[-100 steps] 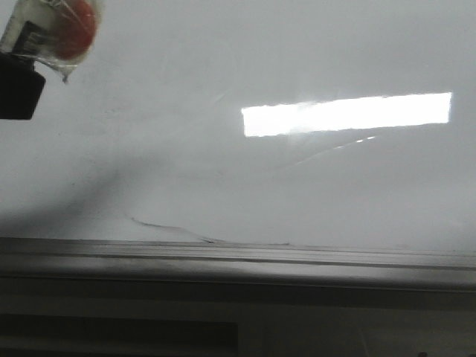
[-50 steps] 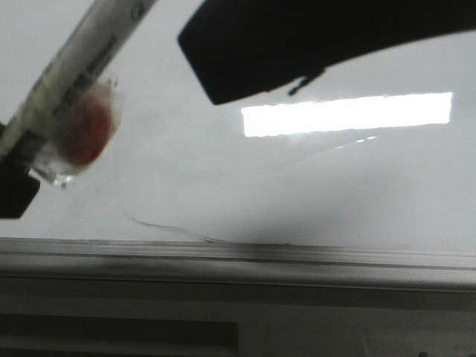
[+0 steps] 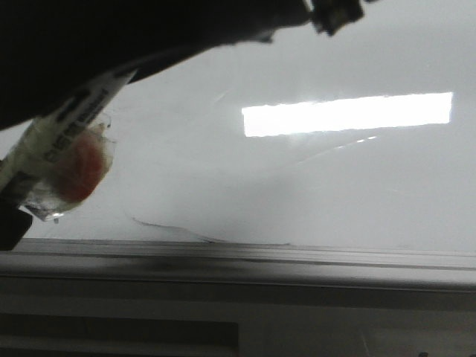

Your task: Write number 2 on whiteboard

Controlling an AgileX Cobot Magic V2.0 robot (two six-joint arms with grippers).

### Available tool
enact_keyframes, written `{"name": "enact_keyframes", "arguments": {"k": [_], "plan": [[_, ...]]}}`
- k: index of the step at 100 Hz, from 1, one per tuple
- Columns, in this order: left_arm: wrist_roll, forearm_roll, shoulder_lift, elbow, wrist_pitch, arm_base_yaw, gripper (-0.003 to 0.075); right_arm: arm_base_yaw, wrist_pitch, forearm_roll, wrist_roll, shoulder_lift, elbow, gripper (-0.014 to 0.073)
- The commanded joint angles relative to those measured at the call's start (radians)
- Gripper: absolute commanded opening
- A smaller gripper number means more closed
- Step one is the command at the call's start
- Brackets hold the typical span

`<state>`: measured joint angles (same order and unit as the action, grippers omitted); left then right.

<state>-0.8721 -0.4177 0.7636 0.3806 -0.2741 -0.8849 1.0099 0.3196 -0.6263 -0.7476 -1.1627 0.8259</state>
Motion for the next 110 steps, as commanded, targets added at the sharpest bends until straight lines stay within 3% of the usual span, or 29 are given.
{"name": "enact_keyframes", "arguments": {"k": [1, 13, 30, 44, 51, 68, 76, 95, 102, 110], "plan": [[0.002, -0.008, -0.001, 0.030, 0.055, -0.005, -0.0019, 0.004, -0.066, -0.014, -0.010, 0.006, 0.036, 0.0398], [0.002, -0.008, -0.001, 0.030, 0.055, -0.005, -0.0019, 0.004, -0.066, -0.014, -0.010, 0.000, 0.036, 0.0325], [0.002, -0.008, -0.001, 0.030, 0.055, -0.005, -0.0019, 0.004, -0.066, -0.014, -0.010, -0.017, 0.036, -0.0077], [0.002, -0.006, -0.001, 0.030, 0.060, -0.005, -0.0014, 0.003, -0.068, -0.003, -0.010, -0.017, 0.036, -0.0071], [0.002, -0.006, -0.005, 0.034, 0.069, -0.005, 0.0034, 0.003, -0.068, 0.019, -0.010, -0.017, 0.036, -0.0071], [0.004, -0.006, -0.039, 0.060, 0.081, -0.005, 0.0351, -0.027, -0.071, 0.019, -0.010, 0.022, 0.036, -0.0071], [0.019, -0.006, -0.091, 0.077, 0.083, -0.001, 0.0428, -0.077, -0.073, 0.019, -0.010, 0.061, 0.036, -0.0071], [0.079, -0.013, -0.248, 0.096, 0.223, 0.016, 0.0369, -0.226, -0.048, 0.019, -0.010, 0.175, 0.036, -0.0071], [0.120, -0.046, -0.286, 0.096, 0.294, 0.049, 0.0294, -0.253, -0.048, 0.028, -0.010, 0.200, 0.036, -0.0071], [0.123, -0.117, -0.300, 0.096, 0.337, 0.103, 0.0135, -0.268, -0.048, 0.045, -0.010, 0.209, 0.036, -0.0070]]}}
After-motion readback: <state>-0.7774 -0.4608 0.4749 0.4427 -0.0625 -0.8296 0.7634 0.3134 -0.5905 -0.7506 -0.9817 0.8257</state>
